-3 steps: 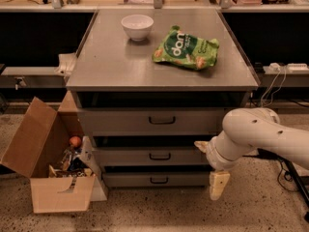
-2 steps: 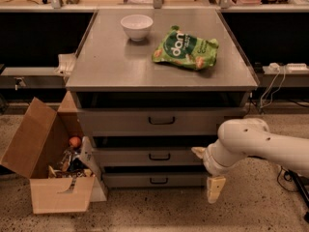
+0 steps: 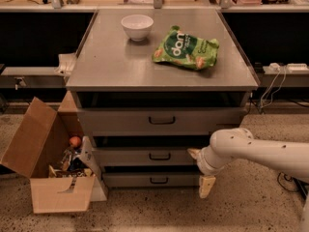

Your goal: Open middle drawer

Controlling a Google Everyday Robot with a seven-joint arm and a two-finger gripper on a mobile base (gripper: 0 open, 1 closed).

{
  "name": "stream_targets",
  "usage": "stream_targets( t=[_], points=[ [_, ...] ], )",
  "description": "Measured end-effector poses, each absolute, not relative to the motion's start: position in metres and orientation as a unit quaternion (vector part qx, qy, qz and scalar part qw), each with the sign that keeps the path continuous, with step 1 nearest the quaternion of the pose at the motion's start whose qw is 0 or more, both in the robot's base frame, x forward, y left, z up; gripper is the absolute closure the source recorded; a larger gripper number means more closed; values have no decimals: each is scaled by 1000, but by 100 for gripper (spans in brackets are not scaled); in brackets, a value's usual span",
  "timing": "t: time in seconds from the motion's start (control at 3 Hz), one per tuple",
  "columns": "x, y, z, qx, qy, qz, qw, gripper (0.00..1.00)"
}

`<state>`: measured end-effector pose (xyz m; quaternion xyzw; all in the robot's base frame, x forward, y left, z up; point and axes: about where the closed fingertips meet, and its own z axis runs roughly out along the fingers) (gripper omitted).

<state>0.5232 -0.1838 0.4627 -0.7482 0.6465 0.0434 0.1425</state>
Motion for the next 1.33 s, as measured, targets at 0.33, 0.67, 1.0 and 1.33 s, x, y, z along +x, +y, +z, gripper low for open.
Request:
stream_targets(
  t=[0.33,0.67,1.0,1.33],
  points=[
    [550,-188,440,-735,657,39,163,0],
    [573,-185,432,-729,660,30,177,0],
    [591,-178,420,-728,662,27,177,0],
    [599,-168,409,-730,661,32,171,0]
  ],
)
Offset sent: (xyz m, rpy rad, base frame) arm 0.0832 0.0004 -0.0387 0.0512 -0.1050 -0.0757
